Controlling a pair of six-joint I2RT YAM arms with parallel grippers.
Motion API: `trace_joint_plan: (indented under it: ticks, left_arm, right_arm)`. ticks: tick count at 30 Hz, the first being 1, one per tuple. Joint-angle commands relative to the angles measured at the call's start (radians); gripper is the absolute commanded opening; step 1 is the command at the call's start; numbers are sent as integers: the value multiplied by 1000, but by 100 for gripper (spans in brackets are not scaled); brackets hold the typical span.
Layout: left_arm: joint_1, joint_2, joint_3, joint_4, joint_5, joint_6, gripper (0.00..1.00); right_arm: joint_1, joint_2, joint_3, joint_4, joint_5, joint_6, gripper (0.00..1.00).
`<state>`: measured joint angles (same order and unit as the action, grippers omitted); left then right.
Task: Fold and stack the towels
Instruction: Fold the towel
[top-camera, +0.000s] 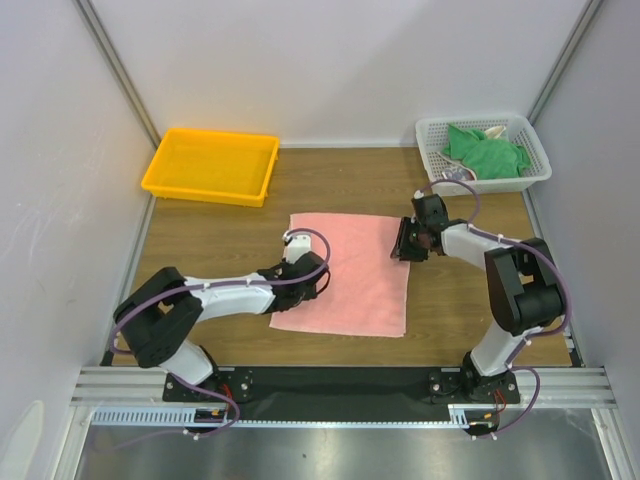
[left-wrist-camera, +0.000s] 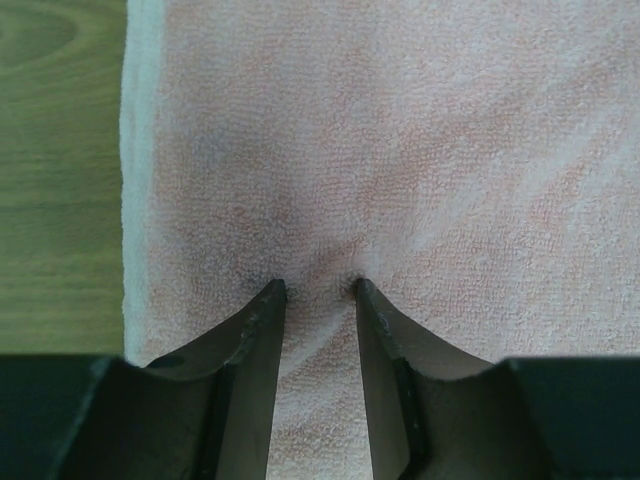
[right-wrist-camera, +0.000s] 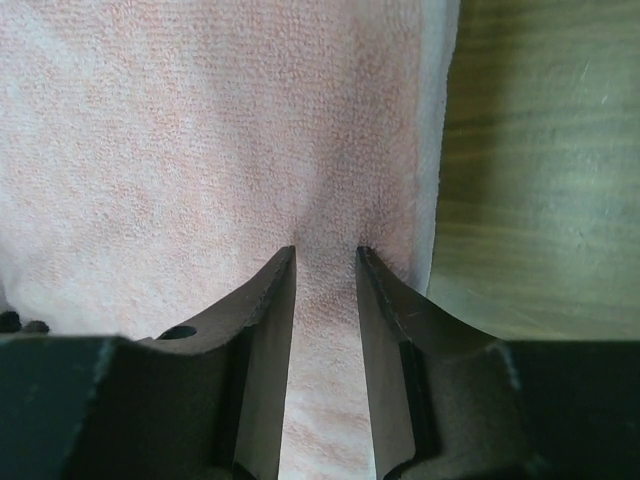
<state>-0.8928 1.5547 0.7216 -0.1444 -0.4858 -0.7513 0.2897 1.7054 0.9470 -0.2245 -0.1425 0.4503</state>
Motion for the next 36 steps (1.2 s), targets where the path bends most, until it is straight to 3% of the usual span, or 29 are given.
trace_joint_plan:
  ticks: [1,8,12,17,24,36]
  left_arm:
    - [-5,-74,12,-107,1,15,41]
    - [118,-189,101,-81,121,141,54]
    - [224,-174,102,-52,190,191,55]
    - [336,-95,105,18,245,219,55]
    - [362,10,124,48,257,208,50]
    - [367,33,42,106,251,199,49]
  right_arm:
    - [-6,-64,19,-102,-26,-50,37]
    - [-6,-202,96,-200,-25,-41,54]
    - [-7,-250,59,-257,24,5,56]
    - [-12,-265,-66,-201,38,66,56]
    - [-20,-208,-64,-170,38,80,55]
    - [-24,-174,-68,-151,12,83,54]
